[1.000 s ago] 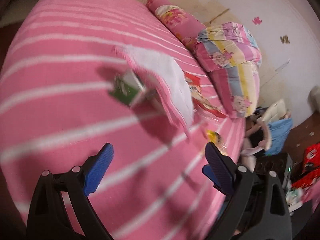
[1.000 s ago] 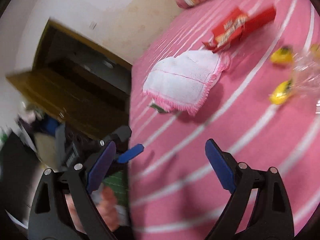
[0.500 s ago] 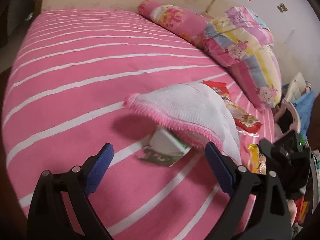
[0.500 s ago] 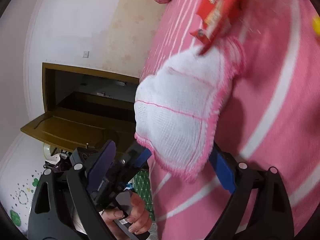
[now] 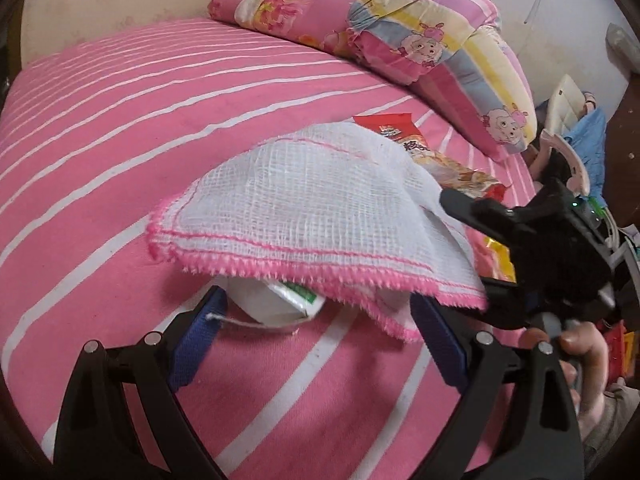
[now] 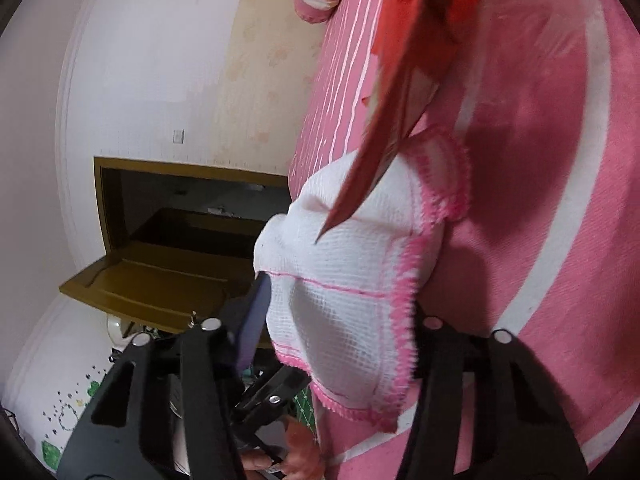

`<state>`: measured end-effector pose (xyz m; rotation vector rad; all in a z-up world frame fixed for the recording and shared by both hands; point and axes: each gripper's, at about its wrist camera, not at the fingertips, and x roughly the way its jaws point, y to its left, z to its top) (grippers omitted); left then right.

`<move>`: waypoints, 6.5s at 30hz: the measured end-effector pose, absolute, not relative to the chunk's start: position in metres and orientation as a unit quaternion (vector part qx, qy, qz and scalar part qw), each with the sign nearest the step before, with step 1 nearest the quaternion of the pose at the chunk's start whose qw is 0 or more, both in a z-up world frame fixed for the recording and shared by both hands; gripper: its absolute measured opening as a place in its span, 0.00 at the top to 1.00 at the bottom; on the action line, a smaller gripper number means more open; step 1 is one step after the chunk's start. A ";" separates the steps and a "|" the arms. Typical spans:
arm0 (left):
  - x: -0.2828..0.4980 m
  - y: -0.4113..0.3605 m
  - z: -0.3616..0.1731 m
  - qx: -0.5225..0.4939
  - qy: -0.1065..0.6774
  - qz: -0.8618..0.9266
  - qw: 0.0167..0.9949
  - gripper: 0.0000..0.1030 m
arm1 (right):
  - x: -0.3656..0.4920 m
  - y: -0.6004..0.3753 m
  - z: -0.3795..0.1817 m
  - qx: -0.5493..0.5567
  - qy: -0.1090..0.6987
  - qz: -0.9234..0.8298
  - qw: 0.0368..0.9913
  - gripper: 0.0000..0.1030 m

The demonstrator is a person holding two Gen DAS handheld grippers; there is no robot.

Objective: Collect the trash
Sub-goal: 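Grasp the white pink-edged cloth with the right tool while the left tool grasps the green-white box, then carry the cloth and box in both tools over the wastebasket, then open both tools to drop the cloth and box into the wastebasket, then move both tools back to the tape roll and red snack bag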

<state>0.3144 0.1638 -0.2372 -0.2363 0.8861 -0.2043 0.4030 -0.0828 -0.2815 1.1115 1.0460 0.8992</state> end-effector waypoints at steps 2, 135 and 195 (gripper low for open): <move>0.313 0.166 -0.236 -0.112 0.429 -0.098 0.891 0.13 | 0.404 -0.086 -0.283 0.489 0.455 0.393 0.632 0.70; 0.151 -0.365 -0.343 -0.174 0.638 -0.312 0.682 0.58 | 0.070 -0.567 -0.293 0.416 0.452 0.024 0.789 0.94; 0.109 0.038 -0.204 -0.445 0.389 -0.121 0.798 0.14 | 0.173 -0.230 -0.125 0.325 0.386 0.294 0.812 0.12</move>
